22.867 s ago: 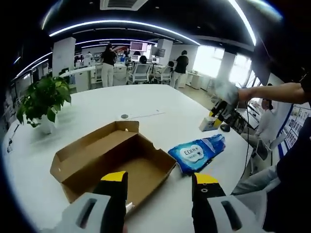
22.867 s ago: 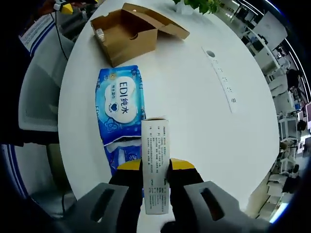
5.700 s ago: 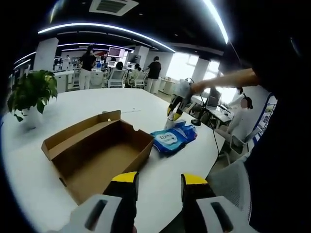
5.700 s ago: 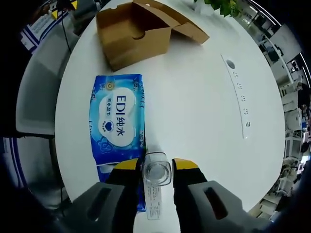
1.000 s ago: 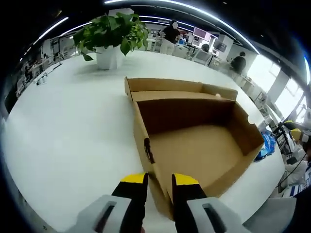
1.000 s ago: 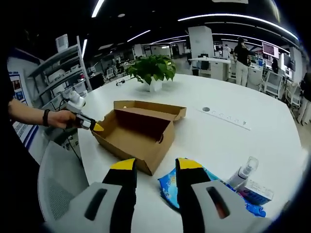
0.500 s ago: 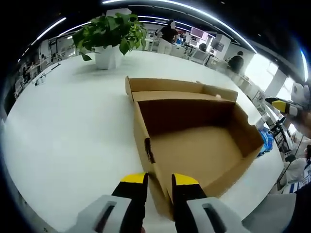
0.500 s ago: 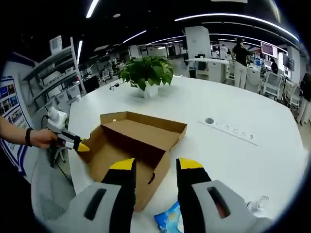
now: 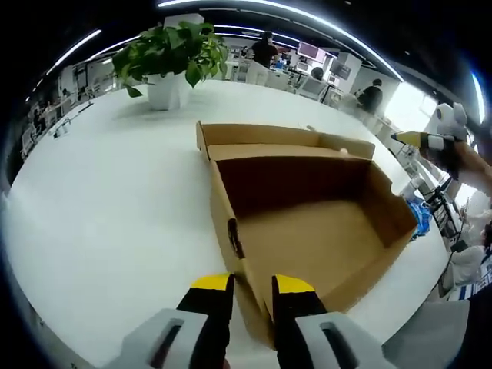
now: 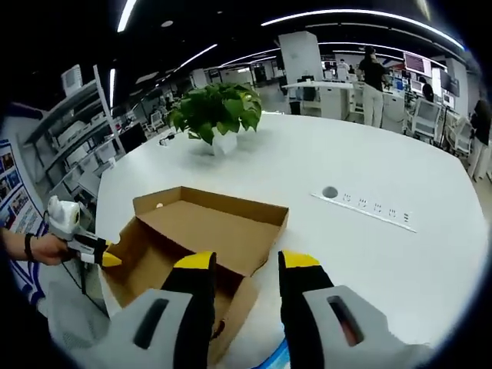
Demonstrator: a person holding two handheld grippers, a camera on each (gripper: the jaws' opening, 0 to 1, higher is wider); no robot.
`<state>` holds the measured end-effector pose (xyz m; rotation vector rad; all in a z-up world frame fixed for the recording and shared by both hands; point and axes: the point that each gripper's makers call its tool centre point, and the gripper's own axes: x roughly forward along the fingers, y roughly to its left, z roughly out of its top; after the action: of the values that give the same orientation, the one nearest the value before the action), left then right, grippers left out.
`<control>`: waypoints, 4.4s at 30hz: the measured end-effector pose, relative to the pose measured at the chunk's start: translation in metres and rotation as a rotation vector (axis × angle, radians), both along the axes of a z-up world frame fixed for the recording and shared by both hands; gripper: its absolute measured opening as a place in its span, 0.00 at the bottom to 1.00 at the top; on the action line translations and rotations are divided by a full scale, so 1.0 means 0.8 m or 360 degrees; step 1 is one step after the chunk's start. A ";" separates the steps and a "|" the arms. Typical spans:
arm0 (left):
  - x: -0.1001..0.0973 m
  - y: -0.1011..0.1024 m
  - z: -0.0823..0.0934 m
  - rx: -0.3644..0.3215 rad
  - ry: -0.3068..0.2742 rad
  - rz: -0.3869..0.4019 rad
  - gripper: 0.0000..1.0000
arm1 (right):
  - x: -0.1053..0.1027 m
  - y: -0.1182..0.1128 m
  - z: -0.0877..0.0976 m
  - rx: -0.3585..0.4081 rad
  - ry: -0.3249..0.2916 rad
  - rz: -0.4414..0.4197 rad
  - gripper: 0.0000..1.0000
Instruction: Operate the shoe box by opening the lid, removing the specified soft item, and placing it in the target area until the item is outside and the box remains undamaged.
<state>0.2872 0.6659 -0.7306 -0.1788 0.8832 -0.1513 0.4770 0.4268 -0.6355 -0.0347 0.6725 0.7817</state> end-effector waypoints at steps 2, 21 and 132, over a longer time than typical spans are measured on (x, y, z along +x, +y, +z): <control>-0.001 0.000 0.000 -0.0004 -0.0001 0.0004 0.19 | 0.009 0.005 -0.006 -0.0015 0.0021 -0.0015 0.30; 0.005 0.005 -0.006 -0.0015 -0.0008 0.0026 0.19 | 0.110 0.028 -0.094 -0.0096 0.0186 -0.0189 0.26; 0.009 -0.003 0.000 0.0049 0.0065 0.0224 0.12 | -0.041 -0.005 0.060 -0.0109 -0.0287 -0.0049 0.00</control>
<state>0.2945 0.6631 -0.7303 -0.2153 0.9097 -0.0032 0.4438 0.4225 -0.5876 -0.1549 0.5274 0.7162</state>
